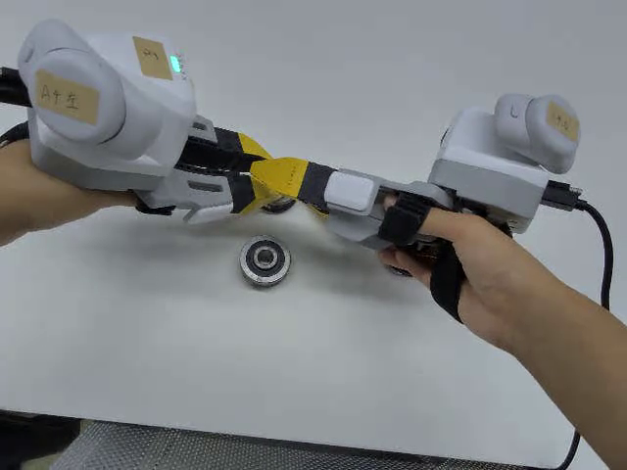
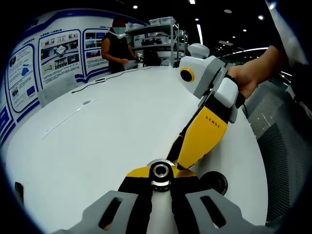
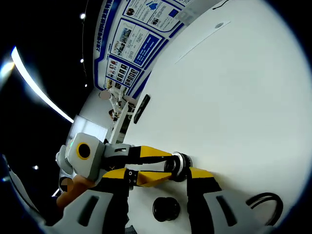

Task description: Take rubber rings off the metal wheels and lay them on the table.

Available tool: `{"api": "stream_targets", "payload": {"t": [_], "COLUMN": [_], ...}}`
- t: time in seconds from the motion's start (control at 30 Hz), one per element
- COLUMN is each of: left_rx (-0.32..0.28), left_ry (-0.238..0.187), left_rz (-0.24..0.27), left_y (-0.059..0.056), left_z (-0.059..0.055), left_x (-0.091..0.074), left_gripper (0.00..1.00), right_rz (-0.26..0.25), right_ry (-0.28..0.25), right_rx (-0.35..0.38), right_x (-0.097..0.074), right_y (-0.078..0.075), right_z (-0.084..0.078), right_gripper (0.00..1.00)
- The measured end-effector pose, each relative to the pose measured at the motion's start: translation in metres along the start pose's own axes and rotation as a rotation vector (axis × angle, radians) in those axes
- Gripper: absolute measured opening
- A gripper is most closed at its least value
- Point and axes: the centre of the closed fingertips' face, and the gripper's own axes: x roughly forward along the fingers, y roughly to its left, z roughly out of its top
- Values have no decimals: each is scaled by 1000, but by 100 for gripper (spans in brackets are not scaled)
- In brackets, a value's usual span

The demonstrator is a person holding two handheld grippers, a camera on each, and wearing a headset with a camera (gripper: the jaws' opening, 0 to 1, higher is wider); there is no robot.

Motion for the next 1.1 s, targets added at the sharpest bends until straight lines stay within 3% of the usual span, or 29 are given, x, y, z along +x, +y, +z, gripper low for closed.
{"api": "stream_targets", "payload": {"t": [0.13, 0.57, 0.87, 1.1], "left_rx": [0, 0, 2, -2], "left_ry": [-2, -6, -8, -13], "left_rz": [-1, 5, 4, 4], "left_y": [0, 2, 2, 2], "left_z": [0, 0, -1, -1], "left_x": [1, 1, 1, 1], "left_gripper": [13, 13, 13, 13], "right_rz": [3, -15, -103, -133], "right_ry": [5, -10, -15, -10], "right_rx": [-18, -21, 8, 30], "right_x": [-1, -5, -5, -5], "right_y": [2, -3, -28, -38], "right_z": [-1, 3, 7, 7], "right_gripper": [52, 42, 14, 3]}}
